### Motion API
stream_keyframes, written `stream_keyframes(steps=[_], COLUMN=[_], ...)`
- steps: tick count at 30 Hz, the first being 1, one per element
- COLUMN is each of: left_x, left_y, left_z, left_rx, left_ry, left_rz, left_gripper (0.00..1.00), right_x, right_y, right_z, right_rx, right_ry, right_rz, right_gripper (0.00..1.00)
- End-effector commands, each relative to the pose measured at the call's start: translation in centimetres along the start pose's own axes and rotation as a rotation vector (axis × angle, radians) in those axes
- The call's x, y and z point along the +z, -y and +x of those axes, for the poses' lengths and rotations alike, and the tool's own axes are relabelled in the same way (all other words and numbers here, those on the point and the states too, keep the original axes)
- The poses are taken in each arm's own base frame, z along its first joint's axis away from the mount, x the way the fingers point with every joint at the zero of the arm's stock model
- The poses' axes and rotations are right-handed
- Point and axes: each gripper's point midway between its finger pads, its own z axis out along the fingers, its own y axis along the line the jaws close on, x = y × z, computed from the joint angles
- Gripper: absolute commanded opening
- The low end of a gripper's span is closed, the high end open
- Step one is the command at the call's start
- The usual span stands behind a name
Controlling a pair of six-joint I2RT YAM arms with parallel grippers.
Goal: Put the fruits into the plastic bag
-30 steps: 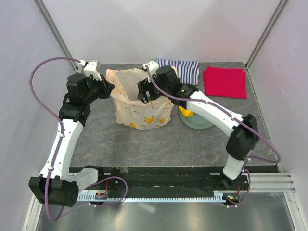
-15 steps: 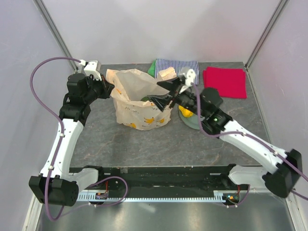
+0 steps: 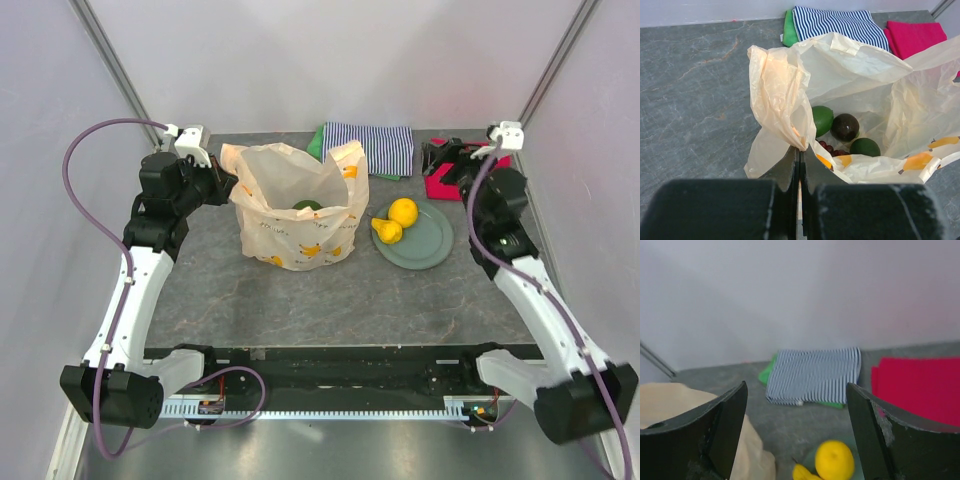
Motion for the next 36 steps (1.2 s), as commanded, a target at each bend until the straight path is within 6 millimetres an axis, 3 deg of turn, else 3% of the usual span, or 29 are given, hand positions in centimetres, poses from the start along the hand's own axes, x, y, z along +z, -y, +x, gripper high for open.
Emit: stream_keyframes(steps=[1, 4, 7, 13, 24, 36], left_x=[0.1, 0.1, 0.2, 0.2, 0.3, 0.3], left_y=[0.2, 0.1, 0.0, -0.2, -0.2, -0.2], left_z=[-0.6, -0.6, -0.5, -0.4, -0.3, -0.3], left_rx=[0.034, 0.035, 0.036, 0.039, 0.037, 0.038], left_ry=[0.024, 0.023, 0.020, 0.017, 0.015, 0.014], left_rz=[0.020, 0.015, 0.012, 0.004, 0.007, 0.005], left_gripper=[0.02, 0.02, 0.02, 0.02, 0.01, 0.01], right_x=[2.2, 3.0, 3.3, 3.6, 4.1, 4.3], right_y=[4.7, 6.2, 7.5, 7.9, 7.7, 7.2], right_z=[10.3, 14.9, 17.8, 21.9, 25.8, 28.9], right_rx=[0.034, -0.009, -0.034, -0.032, -0.017, -0.031], right_ry=[-0.344, -0.487, -0.554, -0.643, -0.731, -0.810], right_rz=[0.151, 0.188, 0.228, 0.207, 0.166, 0.158], right_gripper=[0.87, 0.86, 0.86, 0.86, 0.84, 0.81])
